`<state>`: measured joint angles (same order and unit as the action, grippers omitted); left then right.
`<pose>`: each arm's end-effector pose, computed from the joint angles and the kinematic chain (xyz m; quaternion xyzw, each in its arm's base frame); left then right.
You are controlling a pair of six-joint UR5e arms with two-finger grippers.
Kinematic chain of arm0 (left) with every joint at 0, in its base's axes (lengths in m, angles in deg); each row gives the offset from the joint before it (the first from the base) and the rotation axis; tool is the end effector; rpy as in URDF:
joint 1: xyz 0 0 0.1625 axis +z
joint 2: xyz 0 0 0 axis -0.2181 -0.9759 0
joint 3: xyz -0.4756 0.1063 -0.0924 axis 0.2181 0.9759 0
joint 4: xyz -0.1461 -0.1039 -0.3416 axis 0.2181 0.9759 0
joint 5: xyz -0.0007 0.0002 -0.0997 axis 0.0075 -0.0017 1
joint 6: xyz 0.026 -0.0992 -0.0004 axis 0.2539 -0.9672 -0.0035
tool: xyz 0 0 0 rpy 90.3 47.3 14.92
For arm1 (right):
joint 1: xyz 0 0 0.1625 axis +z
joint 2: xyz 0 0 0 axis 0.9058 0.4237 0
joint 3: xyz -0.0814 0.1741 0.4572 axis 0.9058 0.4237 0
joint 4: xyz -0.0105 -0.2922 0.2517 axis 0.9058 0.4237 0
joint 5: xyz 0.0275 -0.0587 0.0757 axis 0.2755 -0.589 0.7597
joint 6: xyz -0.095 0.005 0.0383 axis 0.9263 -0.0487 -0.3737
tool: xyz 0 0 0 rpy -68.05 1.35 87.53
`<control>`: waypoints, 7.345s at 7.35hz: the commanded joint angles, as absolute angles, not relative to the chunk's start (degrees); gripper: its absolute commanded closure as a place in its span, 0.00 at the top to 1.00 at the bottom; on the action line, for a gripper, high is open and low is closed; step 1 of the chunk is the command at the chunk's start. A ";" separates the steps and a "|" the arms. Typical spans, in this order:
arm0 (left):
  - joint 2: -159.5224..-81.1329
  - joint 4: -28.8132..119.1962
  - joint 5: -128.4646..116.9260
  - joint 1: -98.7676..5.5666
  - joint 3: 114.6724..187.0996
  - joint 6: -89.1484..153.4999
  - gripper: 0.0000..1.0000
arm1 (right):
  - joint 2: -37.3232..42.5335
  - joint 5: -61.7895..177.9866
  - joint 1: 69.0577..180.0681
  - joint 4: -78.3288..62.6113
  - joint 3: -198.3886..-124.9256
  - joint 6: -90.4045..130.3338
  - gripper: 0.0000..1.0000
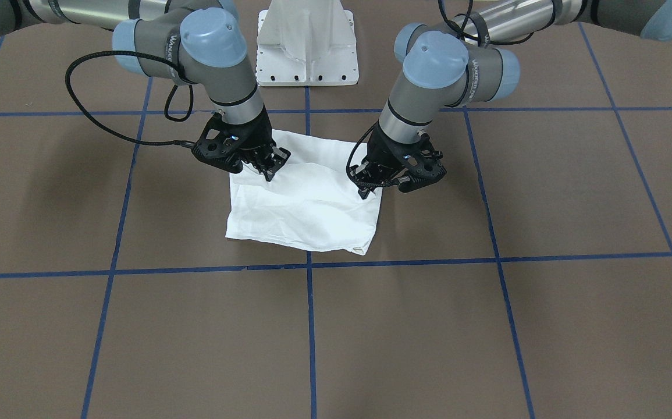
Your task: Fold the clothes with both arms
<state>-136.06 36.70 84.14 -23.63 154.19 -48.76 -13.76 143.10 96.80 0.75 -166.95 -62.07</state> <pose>0.5081 -0.4909 0.3039 -0.0331 0.4980 -0.2247 0.8369 -0.5336 -0.4512 0.2938 -0.0559 -0.4329 0.2484 0.8647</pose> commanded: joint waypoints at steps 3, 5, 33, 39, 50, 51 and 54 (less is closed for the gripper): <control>-135.89 37.28 84.14 -23.70 153.26 -48.46 0.00 | -13.85 144.24 97.98 -0.14 -165.25 -62.76 0.00; -135.89 37.28 84.14 -23.70 153.26 -48.46 0.00 | -13.68 145.11 97.98 -0.06 -165.25 -62.76 0.00; -99.50 30.29 99.07 -74.68 153.07 48.22 1.00 | 25.08 168.23 152.38 14.34 -169.38 41.91 1.00; -97.31 25.33 103.48 -74.68 154.40 48.66 1.00 | 27.79 169.90 155.72 15.51 -169.12 41.74 1.00; -97.39 25.24 103.39 -74.59 154.14 40.05 1.00 | 28.33 169.29 155.72 14.80 -165.87 42.09 1.00; -97.39 25.24 103.39 -74.59 154.14 40.22 1.00 | 27.99 168.68 155.64 14.80 -165.78 42.09 1.00; -97.31 25.33 103.48 -74.68 154.92 40.49 1.00 | 26.15 168.58 155.02 14.80 -163.69 42.00 1.00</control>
